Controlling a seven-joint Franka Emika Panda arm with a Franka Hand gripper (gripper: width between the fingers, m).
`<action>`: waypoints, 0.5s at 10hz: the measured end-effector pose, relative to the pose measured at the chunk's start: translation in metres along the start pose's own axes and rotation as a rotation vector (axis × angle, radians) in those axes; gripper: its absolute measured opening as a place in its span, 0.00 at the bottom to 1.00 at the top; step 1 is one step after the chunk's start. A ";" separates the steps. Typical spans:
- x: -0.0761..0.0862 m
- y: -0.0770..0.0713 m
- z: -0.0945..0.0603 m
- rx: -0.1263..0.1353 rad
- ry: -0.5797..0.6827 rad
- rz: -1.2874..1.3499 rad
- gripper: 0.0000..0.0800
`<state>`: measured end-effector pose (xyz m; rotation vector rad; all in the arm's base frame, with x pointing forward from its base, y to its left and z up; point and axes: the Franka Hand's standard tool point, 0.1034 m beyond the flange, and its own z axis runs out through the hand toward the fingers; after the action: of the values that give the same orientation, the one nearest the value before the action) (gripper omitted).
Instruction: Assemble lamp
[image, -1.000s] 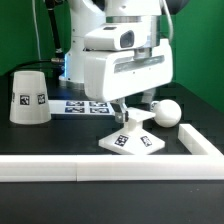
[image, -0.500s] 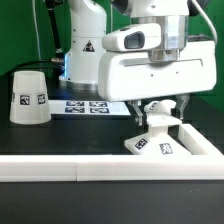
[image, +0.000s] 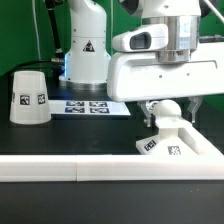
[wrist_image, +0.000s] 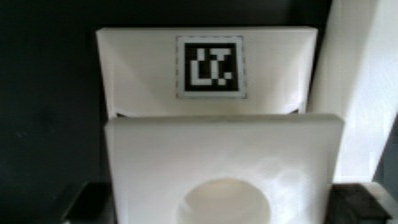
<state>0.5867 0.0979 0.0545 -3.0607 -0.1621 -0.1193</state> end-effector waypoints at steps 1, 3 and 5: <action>0.002 0.001 0.000 0.004 0.003 0.009 0.67; 0.006 0.000 0.000 0.005 -0.002 0.037 0.67; 0.006 0.000 0.000 0.005 0.001 0.031 0.67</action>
Offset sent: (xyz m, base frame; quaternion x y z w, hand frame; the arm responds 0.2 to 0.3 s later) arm 0.0000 0.0000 0.0000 0.0000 0.0000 0.0000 1.0000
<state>0.5928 0.0985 0.0551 -3.0567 -0.1147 -0.1188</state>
